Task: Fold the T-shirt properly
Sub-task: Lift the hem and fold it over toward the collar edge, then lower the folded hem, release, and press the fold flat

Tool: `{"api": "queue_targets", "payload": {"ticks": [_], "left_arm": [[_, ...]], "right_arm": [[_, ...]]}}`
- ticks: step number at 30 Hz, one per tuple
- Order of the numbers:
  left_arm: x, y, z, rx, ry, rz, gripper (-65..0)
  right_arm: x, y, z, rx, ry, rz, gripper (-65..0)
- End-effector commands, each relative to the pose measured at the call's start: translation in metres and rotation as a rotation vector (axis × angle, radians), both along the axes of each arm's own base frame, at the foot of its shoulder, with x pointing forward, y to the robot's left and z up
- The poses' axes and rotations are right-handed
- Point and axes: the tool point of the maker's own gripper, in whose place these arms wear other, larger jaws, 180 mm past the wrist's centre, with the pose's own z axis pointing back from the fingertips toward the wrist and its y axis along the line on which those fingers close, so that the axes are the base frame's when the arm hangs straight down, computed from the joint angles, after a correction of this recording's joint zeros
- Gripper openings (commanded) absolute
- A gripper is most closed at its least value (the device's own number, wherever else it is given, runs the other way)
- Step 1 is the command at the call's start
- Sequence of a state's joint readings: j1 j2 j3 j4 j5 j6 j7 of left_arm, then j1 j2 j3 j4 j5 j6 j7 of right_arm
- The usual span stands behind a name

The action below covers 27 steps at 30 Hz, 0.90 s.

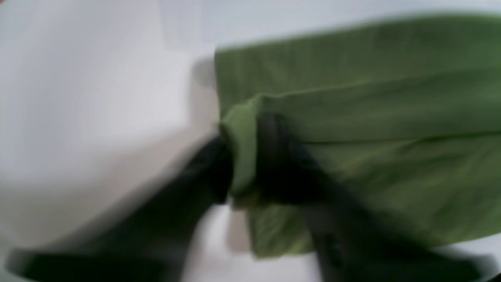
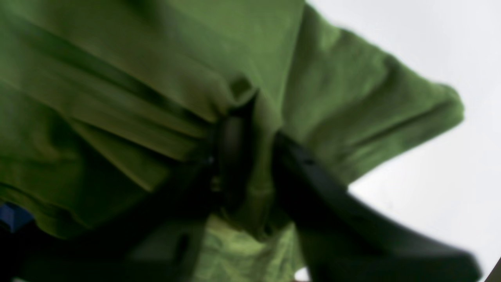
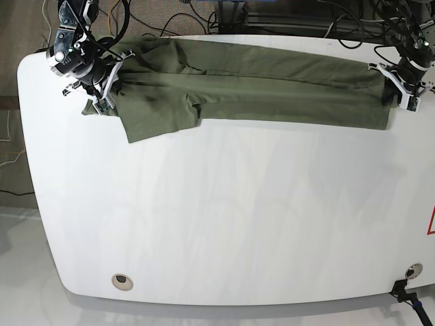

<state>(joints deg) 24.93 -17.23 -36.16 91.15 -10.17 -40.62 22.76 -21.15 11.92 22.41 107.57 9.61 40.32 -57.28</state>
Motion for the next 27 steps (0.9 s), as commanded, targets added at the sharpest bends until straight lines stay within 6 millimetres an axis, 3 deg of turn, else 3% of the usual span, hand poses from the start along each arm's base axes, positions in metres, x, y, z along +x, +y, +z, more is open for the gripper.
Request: {"api": "queue_targets", "payload": {"ticks": [1, 4, 6, 9, 17, 22, 27], "left_arm": [[0.005, 0.004, 0.009, 0.015, -0.042, 0.013, -34.5], [0.003, 0.004, 0.006, 0.037, -0.023, 0.005, -16.6], [0.003, 0.004, 0.006, 0.051, -0.017, 0.000, -12.2], [0.004, 0.005, 0.009, 0.051, -0.027, 0.002, -11.6], [0.023, -0.008, 0.046, 0.103, -0.127, -0.056, -11.6], [0.032, -0.031, 0.058, 0.024, -0.193, -0.075, -11.6], [0.036, -0.073, 0.047, -0.087, -0.195, -0.136, -11.7]], "right_arm": [[0.005, -0.009, 0.008, -0.033, -0.024, 0.001, -46.5], [0.009, -0.007, 0.010, -0.020, -0.054, 0.006, -37.2], [0.010, -0.008, 0.012, -0.024, -0.060, 0.007, -34.4], [0.015, -0.011, 0.022, -0.048, -0.086, 0.024, -33.8], [0.022, -0.005, 0.039, -0.058, -0.143, 0.048, -33.8], [0.036, 0.012, 0.044, -0.001, -0.194, 0.026, -34.1], [0.037, 0.035, 0.039, 0.075, -0.202, -0.004, -34.2]]}}
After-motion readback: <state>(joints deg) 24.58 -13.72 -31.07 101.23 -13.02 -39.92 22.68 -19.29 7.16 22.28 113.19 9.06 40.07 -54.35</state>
